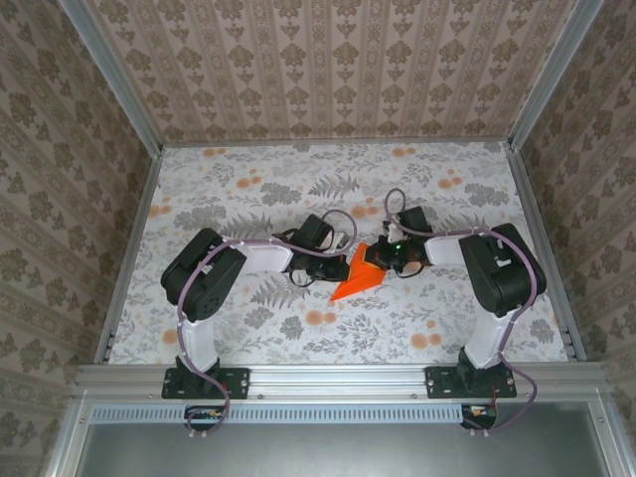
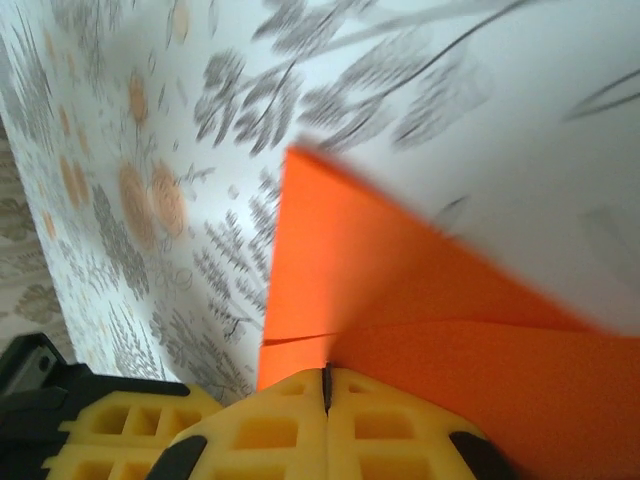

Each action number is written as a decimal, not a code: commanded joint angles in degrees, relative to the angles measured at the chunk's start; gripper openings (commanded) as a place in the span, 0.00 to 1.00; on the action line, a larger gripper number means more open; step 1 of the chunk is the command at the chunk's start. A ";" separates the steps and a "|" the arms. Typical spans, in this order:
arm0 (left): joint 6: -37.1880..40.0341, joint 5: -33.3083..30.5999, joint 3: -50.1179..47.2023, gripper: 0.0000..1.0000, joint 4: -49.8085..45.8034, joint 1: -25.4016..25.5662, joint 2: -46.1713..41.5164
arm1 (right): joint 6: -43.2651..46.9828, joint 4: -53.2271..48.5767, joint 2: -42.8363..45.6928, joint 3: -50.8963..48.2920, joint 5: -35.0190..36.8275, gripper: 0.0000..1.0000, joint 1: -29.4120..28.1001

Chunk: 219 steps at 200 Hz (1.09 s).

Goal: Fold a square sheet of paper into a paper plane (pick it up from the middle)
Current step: Fourth fold the wing at the center of the table.

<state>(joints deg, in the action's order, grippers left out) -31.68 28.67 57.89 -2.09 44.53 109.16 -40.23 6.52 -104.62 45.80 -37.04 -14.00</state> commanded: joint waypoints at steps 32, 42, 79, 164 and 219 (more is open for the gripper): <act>1.71 -4.05 -3.46 0.00 -10.95 -0.33 3.71 | 1.99 -4.91 -0.87 2.02 3.56 0.01 9.96; 1.70 -3.88 -3.42 0.00 -10.76 -0.37 3.77 | 1.31 -4.95 1.53 2.27 2.72 0.01 9.50; 1.70 -3.53 -2.80 0.00 -10.41 -0.35 4.12 | -2.05 -4.85 9.95 0.66 4.98 0.01 3.64; 1.45 -3.33 -2.84 0.00 -9.51 -0.40 3.34 | -6.99 -0.24 2.26 0.12 3.05 0.01 -5.77; 1.10 -2.57 -1.40 0.00 -9.59 -0.33 2.90 | -6.23 -2.90 0.60 -2.28 5.15 0.01 -5.69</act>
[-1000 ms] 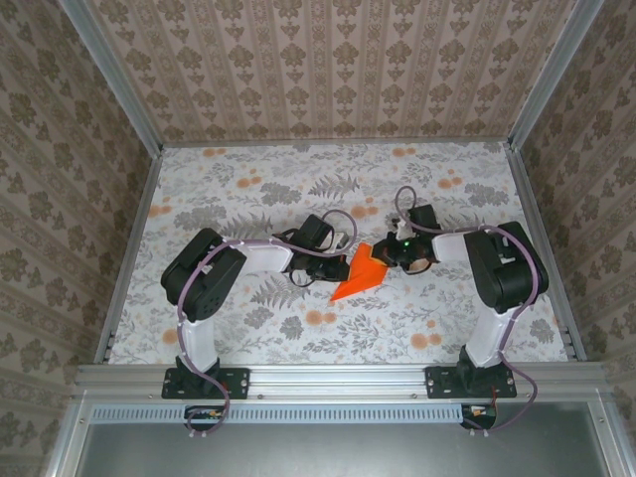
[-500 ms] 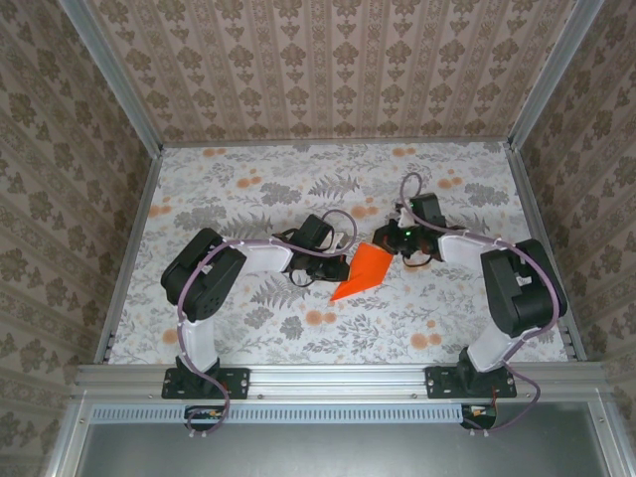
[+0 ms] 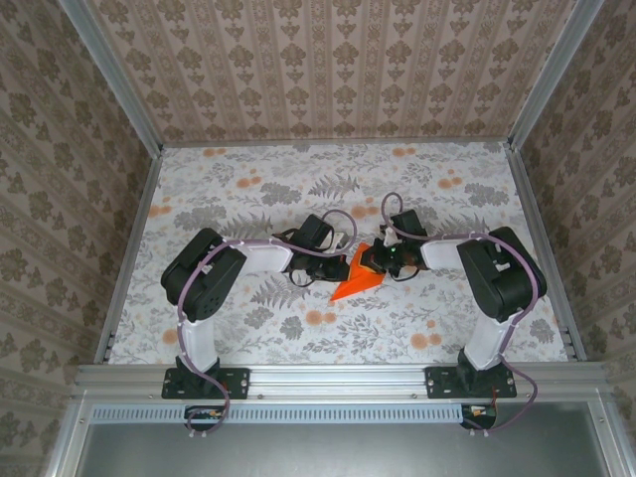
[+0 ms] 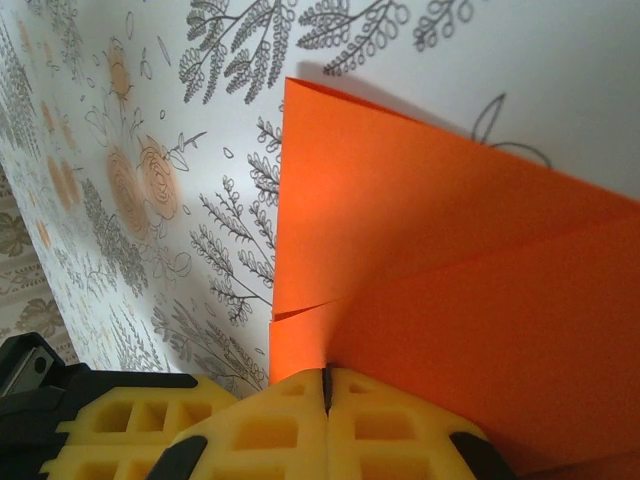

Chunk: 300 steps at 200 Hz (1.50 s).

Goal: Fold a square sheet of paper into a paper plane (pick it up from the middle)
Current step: Fourth fold the wing at the center of the table.

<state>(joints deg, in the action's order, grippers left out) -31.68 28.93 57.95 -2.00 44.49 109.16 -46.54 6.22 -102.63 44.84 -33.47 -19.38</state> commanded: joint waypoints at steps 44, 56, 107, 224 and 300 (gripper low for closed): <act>0.23 -1.86 2.39 0.00 -10.50 -0.41 -1.15 | 1.96 -6.71 -3.75 -1.64 7.78 0.00 -0.22; -0.51 -2.30 4.13 0.00 -11.31 -0.37 -2.91 | 1.98 -7.25 -4.50 -1.69 8.78 0.00 -0.27; -7.15 -2.56 4.89 0.07 -7.48 1.40 -8.56 | 1.55 -7.88 -6.50 -1.95 10.13 0.00 -0.22; -20.66 -2.55 -2.00 0.08 2.22 3.50 -3.26 | 1.55 -8.83 -6.28 -2.51 10.18 0.00 -0.30; -21.05 -2.20 -4.27 0.07 3.56 2.55 -2.58 | 1.88 -9.33 -3.12 -1.91 8.00 0.01 -0.25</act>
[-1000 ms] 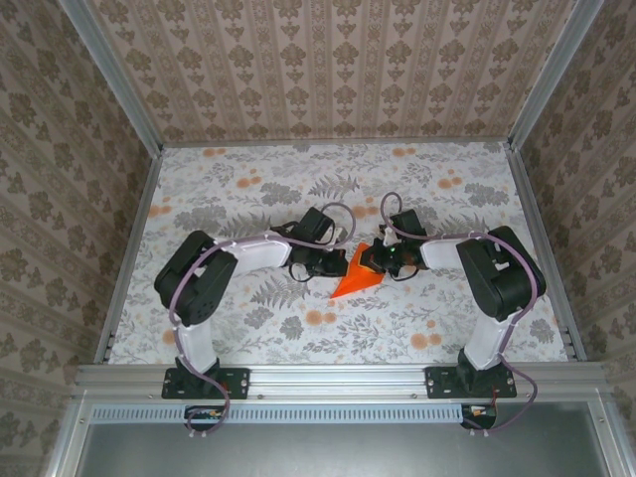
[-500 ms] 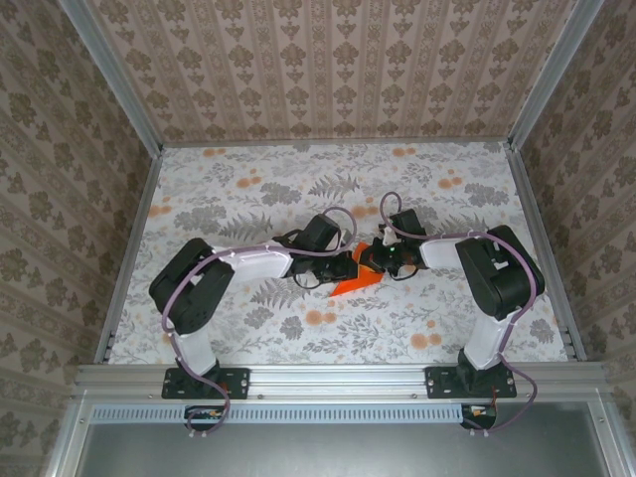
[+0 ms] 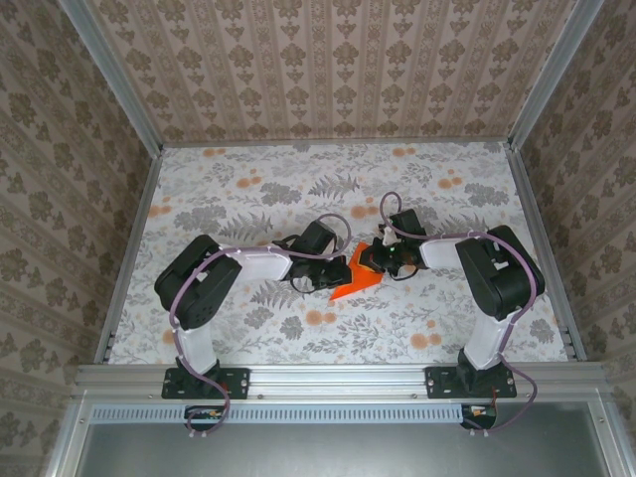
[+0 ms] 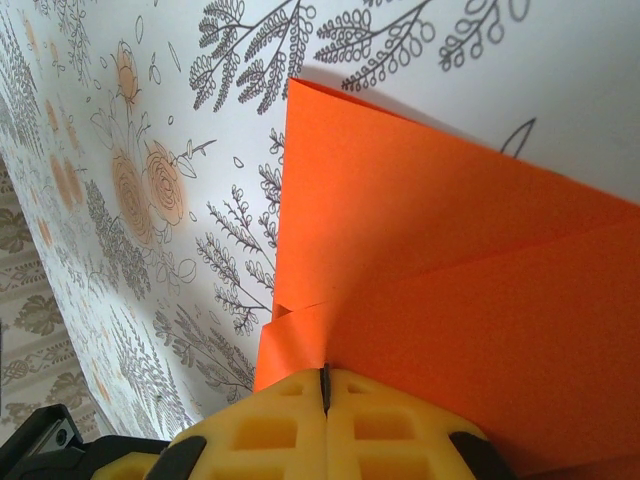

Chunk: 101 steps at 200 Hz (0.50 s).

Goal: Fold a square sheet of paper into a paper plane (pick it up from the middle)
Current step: Fourth fold the wing at the center of the table.

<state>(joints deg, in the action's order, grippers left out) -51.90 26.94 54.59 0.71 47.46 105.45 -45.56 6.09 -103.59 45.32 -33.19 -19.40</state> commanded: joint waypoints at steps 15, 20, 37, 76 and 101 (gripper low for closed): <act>-0.83 -0.27 -1.13 0.07 0.83 -0.53 1.16 | 1.21 -9.33 -1.20 -2.05 7.12 0.01 -0.27; -0.81 -0.31 -1.22 0.07 0.86 -0.53 1.25 | 1.39 -9.42 -0.74 -1.84 6.83 0.01 -0.21; -0.79 -0.31 -1.48 0.06 0.94 -0.68 1.34 | 1.84 -9.47 0.26 -1.54 6.00 0.01 -0.22; -0.85 -0.22 -2.05 0.05 1.09 -0.88 1.56 | 2.44 -7.01 2.72 -1.55 2.31 0.02 -0.29; -0.92 0.03 -2.18 0.04 1.37 -0.88 1.69 | 2.76 -4.34 4.43 -2.10 -0.87 0.04 -0.62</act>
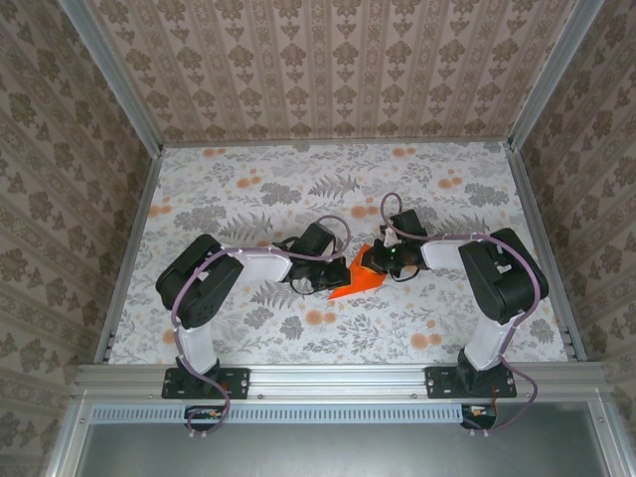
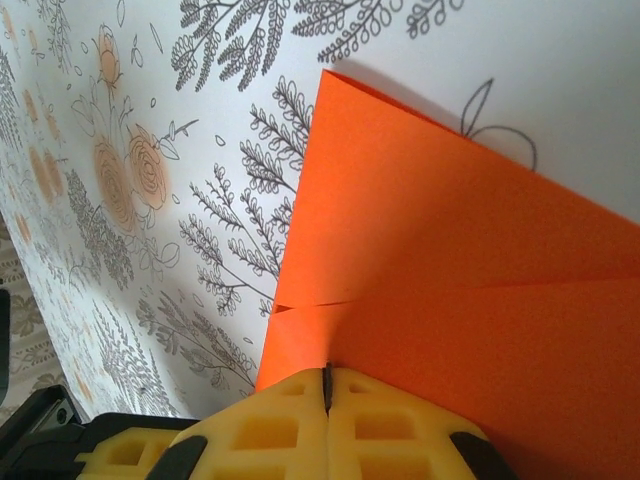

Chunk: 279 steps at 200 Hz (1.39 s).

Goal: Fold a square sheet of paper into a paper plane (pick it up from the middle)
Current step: Fourth fold the wing at the center of the table.

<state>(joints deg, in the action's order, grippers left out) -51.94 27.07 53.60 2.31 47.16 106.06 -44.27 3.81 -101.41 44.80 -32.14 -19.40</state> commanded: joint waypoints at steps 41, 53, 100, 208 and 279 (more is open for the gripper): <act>-0.96 0.26 -1.20 0.04 0.00 -0.58 1.47 | 1.09 0.75 2.20 -1.87 -4.69 0.05 -2.58; -0.92 0.26 -1.13 0.03 -0.01 -0.58 1.43 | 0.73 1.14 1.50 -1.82 -4.61 0.05 -3.31; -0.79 0.44 -1.20 0.03 -0.15 -0.66 1.52 | 0.05 1.16 -1.29 -1.47 -3.81 0.05 -4.16; -0.40 1.39 -3.98 0.07 -1.60 -0.88 -1.29 | 1.47 -9.11 -4.25 -1.77 6.85 0.03 -3.20; -0.98 3.62 -2.84 0.21 -2.28 -0.66 -6.53 | 1.98 -11.07 -4.48 -1.12 7.25 0.03 -3.22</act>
<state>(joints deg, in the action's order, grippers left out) -52.73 29.21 50.00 2.61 46.41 101.08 -43.40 1.34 -102.17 45.23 -34.24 -23.20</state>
